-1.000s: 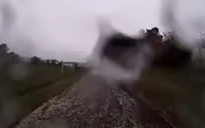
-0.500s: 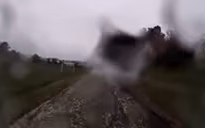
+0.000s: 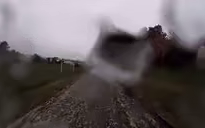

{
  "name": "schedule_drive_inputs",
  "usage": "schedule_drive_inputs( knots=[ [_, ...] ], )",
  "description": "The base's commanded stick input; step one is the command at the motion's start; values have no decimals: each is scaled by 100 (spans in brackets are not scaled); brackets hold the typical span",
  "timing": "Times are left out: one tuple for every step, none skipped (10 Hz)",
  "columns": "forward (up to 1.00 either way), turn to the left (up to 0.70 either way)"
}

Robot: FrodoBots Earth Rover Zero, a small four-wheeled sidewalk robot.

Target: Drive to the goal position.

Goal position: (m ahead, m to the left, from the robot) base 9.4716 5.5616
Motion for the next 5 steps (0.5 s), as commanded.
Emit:
schedule_drive_inputs(
  knots=[
    [70, -28],
    [70, -28],
    [70, -28],
    [70, 0],
    [70, 0]
  ],
)
